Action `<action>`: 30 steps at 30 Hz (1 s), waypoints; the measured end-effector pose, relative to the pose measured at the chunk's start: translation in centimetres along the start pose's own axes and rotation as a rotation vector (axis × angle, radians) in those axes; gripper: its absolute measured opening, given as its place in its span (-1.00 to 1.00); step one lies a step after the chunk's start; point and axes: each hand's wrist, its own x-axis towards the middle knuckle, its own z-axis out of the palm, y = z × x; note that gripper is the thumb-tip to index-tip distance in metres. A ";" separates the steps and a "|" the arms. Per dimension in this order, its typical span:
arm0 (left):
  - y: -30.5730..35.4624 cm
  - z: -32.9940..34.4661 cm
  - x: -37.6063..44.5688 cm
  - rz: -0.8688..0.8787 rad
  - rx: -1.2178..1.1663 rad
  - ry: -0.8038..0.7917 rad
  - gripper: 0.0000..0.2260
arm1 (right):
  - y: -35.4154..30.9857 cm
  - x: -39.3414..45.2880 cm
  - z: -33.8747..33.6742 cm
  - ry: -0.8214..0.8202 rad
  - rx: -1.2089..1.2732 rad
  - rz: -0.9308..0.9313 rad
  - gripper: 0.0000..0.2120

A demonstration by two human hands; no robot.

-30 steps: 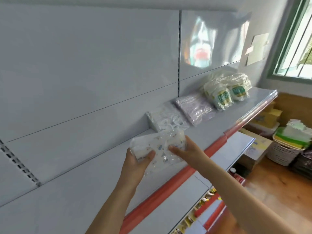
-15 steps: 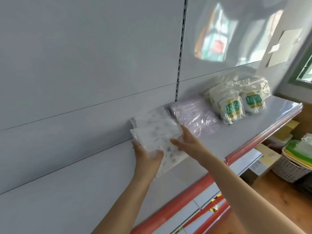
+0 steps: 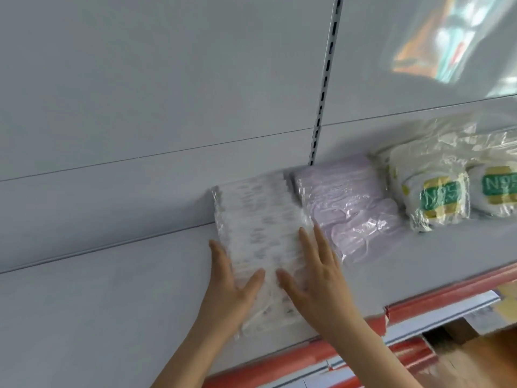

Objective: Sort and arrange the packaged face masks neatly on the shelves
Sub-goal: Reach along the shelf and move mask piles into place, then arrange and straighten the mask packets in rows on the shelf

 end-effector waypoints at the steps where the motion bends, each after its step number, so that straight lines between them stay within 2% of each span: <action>1: 0.2 0.1 -0.4 0.009 0.007 0.015 0.03 | 0.0 0.5 -0.4 0.053 -0.036 -0.037 -0.20; 3: 0.6 0.2 -1.4 0.034 0.122 0.035 0.10 | -0.5 2.5 -1.1 0.162 -0.144 -0.159 -0.27; 5: 0.8 -0.2 -1.7 -0.023 0.362 0.051 0.19 | -1.3 5.2 -1.2 0.160 -0.220 -0.263 -0.28; 8: 0.4 -0.9 -1.8 -0.090 0.649 -0.046 0.25 | -1.6 7.6 -0.5 -0.082 -0.332 -0.303 -0.24; 10: 0.3 -0.6 -2.4 -0.102 0.748 -0.127 0.22 | -1.2 7.5 -0.3 -0.210 -0.371 -0.314 -0.16; 12: 0.4 -0.2 -3.0 -0.085 0.755 -0.151 0.19 | -1.0 6.8 -0.7 -0.193 -0.331 -0.321 -0.12; 14: 0.5 0.0 -3.2 -0.068 0.737 -0.128 0.17 | -1.1 6.6 -0.8 -0.176 -0.313 -0.345 -0.16; 16: 0.5 0.3 -3.2 -0.066 0.710 -0.091 0.17 | -1.2 6.4 -0.8 -0.238 -0.352 -0.387 -0.15; 19: 0.6 0.6 -3.9 -0.040 0.722 -0.073 0.16 | -1.5 5.7 -0.7 -0.300 -0.390 -0.384 -0.04; 22: 1.4 -0.3 -5.6 -0.022 0.632 -0.038 0.05 | -2.8 4.6 -1.4 -0.250 -0.264 -0.341 -0.11; 25: 1.7 -2.5 -7.2 0.041 0.516 0.161 -0.11 | -5.9 4.6 -1.7 -0.181 -0.172 -0.435 -0.20; 28: 0.5 -5.7 -9.0 0.073 0.488 0.365 -0.19 | -10.7 5.0 -0.1 -0.166 -0.017 -0.506 -0.19; 30: -0.6 -8.0 -11.0 0.066 0.486 0.442 -0.23 | -14.7 4.2 1.6 -0.178 0.094 -0.527 -0.19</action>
